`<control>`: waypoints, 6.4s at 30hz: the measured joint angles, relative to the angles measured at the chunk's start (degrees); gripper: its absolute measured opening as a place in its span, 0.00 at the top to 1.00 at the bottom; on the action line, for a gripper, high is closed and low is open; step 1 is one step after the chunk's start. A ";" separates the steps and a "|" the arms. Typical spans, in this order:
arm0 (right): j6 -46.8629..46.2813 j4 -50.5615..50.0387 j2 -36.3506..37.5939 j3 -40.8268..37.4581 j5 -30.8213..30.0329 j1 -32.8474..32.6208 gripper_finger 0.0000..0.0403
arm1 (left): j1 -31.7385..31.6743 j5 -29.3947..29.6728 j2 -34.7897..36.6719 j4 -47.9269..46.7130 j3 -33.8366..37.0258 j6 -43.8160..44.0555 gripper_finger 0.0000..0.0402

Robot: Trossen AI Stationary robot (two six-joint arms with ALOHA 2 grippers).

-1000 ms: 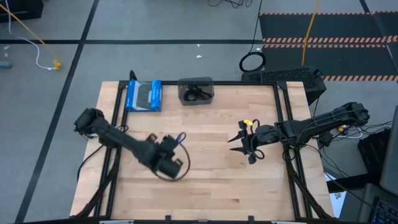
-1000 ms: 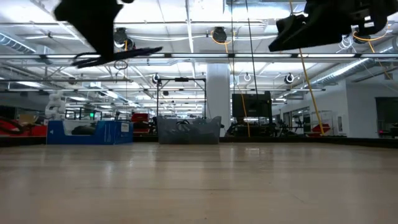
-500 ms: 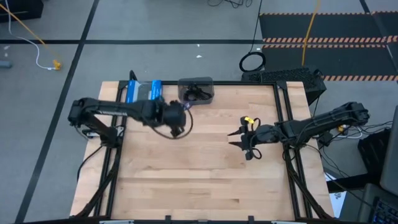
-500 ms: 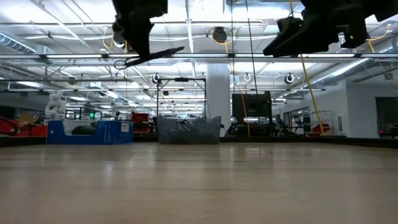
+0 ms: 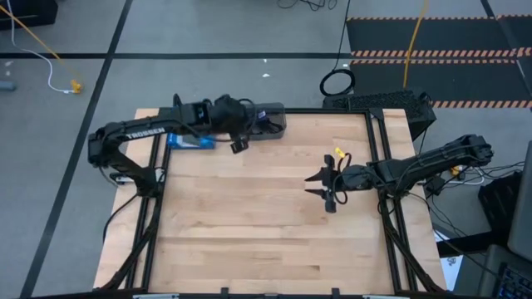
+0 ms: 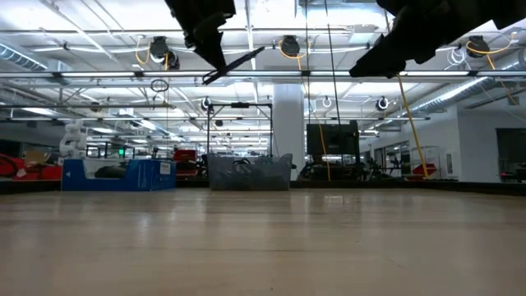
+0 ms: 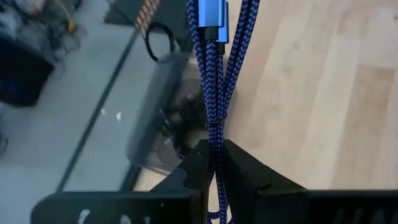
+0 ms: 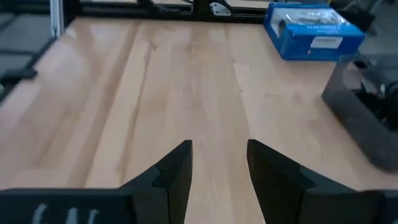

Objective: Pick and place USB-C Cables
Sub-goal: Put the blue charger cable into the black bin, then return to Home Position

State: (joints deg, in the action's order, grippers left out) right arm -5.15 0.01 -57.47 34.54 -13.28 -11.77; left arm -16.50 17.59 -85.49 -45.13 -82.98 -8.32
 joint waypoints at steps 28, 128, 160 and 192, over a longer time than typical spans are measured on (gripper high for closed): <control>-9.18 9.46 -0.04 -3.11 -0.17 -0.46 0.64 | -11.99 -10.24 -7.43 18.68 -0.24 -13.47 0.91; 7.72 11.30 9.16 -9.59 10.47 3.55 0.99 | 29.59 15.91 0.54 16.93 25.12 26.24 0.60; 2.93 10.36 40.20 -30.81 12.04 3.54 1.00 | 33.30 13.44 24.55 69.21 65.01 15.83 0.60; 4.37 1.22 56.04 -31.80 12.04 3.54 1.00 | 39.13 10.74 37.55 75.26 75.44 11.52 0.65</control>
State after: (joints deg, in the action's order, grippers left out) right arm -0.78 1.23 -1.43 2.74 -1.23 -8.23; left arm 22.63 28.33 -47.94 30.13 -7.54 3.21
